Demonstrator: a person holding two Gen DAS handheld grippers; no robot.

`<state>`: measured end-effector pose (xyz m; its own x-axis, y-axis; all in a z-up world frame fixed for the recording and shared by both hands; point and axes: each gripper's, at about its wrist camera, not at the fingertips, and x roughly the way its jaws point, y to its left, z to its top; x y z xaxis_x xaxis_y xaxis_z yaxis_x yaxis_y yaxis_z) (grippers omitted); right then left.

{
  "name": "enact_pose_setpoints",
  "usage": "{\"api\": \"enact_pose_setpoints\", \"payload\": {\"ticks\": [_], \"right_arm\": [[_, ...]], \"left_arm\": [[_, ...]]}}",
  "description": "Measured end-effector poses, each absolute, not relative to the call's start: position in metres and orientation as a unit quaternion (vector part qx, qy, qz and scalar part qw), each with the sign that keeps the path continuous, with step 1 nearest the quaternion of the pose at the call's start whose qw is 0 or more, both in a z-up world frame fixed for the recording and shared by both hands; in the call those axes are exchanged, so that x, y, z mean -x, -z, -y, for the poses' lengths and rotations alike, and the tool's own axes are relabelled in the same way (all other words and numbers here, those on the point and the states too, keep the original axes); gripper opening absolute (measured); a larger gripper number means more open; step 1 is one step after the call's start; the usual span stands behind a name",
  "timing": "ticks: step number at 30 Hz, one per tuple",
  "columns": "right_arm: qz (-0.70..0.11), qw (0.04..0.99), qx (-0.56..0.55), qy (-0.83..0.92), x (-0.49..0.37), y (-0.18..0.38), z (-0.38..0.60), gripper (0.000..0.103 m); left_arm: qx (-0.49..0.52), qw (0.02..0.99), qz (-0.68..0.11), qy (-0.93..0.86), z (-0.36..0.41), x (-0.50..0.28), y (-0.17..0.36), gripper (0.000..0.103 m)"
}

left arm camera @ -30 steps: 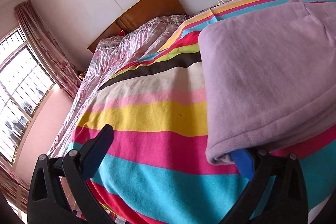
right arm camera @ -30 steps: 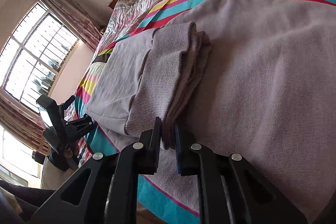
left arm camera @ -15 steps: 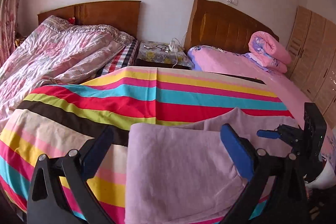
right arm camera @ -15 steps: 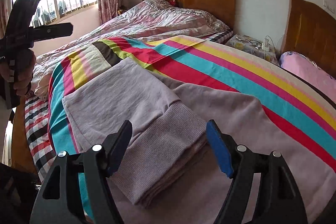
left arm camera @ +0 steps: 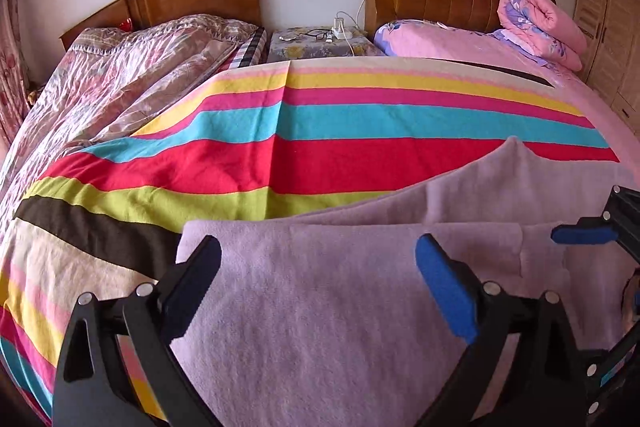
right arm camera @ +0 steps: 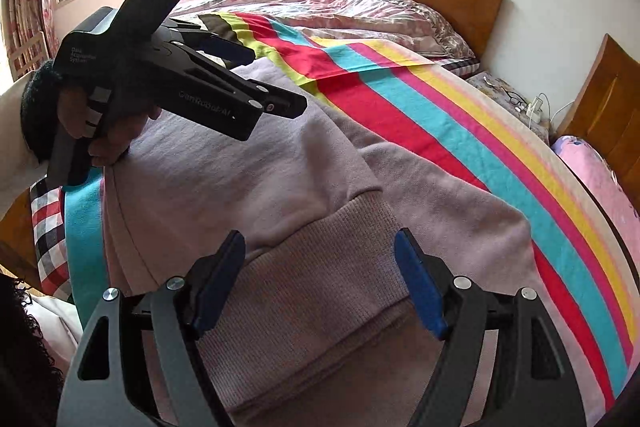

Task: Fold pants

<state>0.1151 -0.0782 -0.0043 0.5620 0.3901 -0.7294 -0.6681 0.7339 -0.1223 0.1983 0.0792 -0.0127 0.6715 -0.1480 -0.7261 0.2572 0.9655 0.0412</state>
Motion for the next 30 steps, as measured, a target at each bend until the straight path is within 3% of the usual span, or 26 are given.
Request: {"api": "enact_pose_setpoints", "payload": {"ticks": [3, 5, 12, 21, 25, 30], "right_arm": [[-0.382, 0.844, 0.21, -0.311, -0.109, 0.023, 0.08, 0.079], [-0.401, 0.843, 0.162, -0.319, -0.112, 0.03, 0.095, 0.081], [-0.376, 0.869, 0.155, -0.282, -0.089, 0.016, 0.115, 0.081], [-0.424, 0.858, 0.156, -0.243, -0.083, 0.024, 0.134, 0.082], [-0.454, 0.851, 0.124, -0.233, -0.08, 0.034, 0.155, 0.087], [-0.423, 0.878, 0.093, -0.203, -0.062, 0.015, 0.189, 0.087]], "left_arm": [[-0.101, 0.91, -0.39, 0.094, -0.075, -0.193, 0.023, 0.102], [-0.098, 0.895, -0.424, 0.094, -0.076, -0.201, 0.043, 0.102], [-0.106, 0.901, -0.415, 0.075, -0.076, -0.201, 0.042, 0.102], [-0.139, 0.904, -0.401, 0.054, -0.065, -0.195, 0.044, 0.102], [-0.145, 0.904, -0.398, 0.051, -0.064, -0.195, 0.044, 0.102], [-0.159, 0.911, -0.379, 0.016, -0.055, -0.186, 0.034, 0.101]]}}
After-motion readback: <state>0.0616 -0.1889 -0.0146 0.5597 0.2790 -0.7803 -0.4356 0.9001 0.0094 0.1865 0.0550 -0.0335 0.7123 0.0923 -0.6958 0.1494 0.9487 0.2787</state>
